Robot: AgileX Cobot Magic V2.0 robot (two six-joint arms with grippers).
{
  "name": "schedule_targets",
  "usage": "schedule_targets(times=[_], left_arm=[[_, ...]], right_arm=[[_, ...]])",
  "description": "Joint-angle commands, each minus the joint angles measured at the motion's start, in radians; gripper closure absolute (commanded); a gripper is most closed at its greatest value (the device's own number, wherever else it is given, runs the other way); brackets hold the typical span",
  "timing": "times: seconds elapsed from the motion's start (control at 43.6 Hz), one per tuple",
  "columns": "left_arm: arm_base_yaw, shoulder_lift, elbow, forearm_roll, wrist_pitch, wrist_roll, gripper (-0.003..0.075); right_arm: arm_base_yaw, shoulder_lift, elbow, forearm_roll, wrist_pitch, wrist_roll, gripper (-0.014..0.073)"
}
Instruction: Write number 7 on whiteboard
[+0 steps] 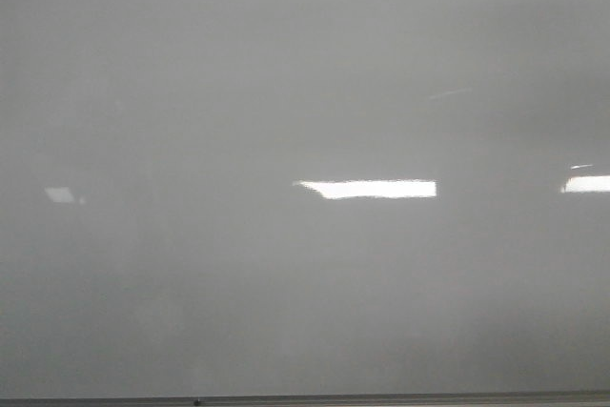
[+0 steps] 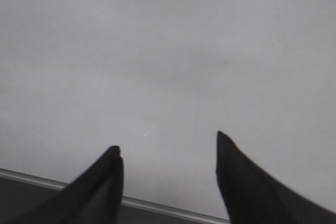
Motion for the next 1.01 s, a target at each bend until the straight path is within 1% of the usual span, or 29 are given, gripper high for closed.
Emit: schedule_targets(times=[0.0, 0.115, 0.252, 0.367, 0.459, 0.78, 0.987], left_arm=[[-0.008, 0.047, -0.029, -0.002, -0.085, 0.011, 0.0191], [-0.008, 0.121, -0.035, -0.013, -0.110, 0.013, 0.0195], [-0.008, 0.221, -0.037, -0.020, -0.189, 0.013, 0.0195], [-0.008, 0.316, -0.055, -0.081, -0.228, 0.013, 0.0195], [-0.008, 0.400, -0.095, -0.113, -0.234, 0.013, 0.0195], [-0.008, 0.654, -0.238, -0.114, -0.293, 0.013, 0.0195], [-0.008, 0.761, -0.290, -0.114, -0.341, 0.017, 0.0195]], right_arm=[[0.000, 0.007, -0.031, -0.001, -0.062, -0.010, 0.0061], [0.000, 0.007, -0.031, -0.001, -0.065, -0.010, 0.0062], [0.000, 0.007, -0.031, -0.001, -0.069, -0.010, 0.0062], [0.000, 0.007, -0.031, -0.001, -0.068, -0.010, 0.0062], [0.000, 0.007, -0.031, -0.001, -0.068, -0.010, 0.0062], [0.000, 0.007, -0.031, -0.001, -0.068, -0.010, 0.0062], [0.000, 0.007, -0.031, -0.001, -0.067, -0.010, 0.0062]])
